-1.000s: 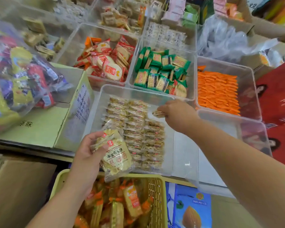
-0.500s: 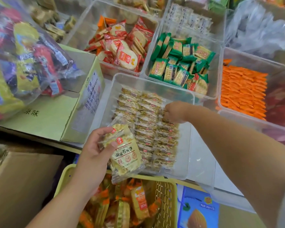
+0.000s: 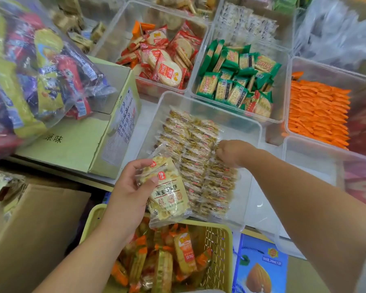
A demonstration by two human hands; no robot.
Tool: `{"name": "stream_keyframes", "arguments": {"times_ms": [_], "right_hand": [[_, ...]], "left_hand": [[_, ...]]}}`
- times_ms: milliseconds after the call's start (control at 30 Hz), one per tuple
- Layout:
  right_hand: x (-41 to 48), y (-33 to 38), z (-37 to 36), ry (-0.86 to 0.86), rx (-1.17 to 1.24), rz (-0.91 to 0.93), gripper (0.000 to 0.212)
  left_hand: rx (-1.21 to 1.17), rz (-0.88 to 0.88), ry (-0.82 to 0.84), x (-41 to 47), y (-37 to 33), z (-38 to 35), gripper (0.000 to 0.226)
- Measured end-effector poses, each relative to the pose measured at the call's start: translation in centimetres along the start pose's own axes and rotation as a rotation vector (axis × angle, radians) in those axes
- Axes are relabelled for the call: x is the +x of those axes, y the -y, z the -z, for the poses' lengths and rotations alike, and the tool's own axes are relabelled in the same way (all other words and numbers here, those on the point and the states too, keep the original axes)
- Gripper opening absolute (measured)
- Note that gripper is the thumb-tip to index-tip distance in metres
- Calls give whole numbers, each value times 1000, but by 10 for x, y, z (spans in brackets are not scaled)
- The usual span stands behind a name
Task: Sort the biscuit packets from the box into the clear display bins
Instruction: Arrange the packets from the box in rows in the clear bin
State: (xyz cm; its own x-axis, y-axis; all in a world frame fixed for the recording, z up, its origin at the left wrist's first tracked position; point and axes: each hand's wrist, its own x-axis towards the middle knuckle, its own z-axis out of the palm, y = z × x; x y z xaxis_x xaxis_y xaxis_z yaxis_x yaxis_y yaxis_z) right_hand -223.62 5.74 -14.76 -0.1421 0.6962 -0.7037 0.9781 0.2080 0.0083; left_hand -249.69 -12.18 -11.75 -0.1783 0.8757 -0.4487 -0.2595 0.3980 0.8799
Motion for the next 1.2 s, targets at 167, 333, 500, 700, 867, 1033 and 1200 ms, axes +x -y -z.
{"name": "stream_keyframes", "arguments": {"times_ms": [167,333,500,700,867,1033,1200], "right_hand": [[-10,-9,-14,-8,4,-20,50],[-16,-7,-7,51,-31,-42,48],[-68,22,5,-329,139,17,50],[-183,82,-24,-170,1101,199,42],[-210,95,-48,86,1716,121,47],[-210,80,-49,266,2098,195,60],[-195,66,-51,63,2150,96,43]], "left_hand": [[-1,16,6,-8,-3,-4,28],[55,-3,24,-15,-7,-10,27],[-2,-24,-59,-22,-17,-17,27],[214,-252,-190,-40,-20,-31,26],[530,-560,-69,-55,-20,-52,45],[744,-708,240,-67,-21,-63,73],[585,-742,176,-56,-32,-62,53]]}}
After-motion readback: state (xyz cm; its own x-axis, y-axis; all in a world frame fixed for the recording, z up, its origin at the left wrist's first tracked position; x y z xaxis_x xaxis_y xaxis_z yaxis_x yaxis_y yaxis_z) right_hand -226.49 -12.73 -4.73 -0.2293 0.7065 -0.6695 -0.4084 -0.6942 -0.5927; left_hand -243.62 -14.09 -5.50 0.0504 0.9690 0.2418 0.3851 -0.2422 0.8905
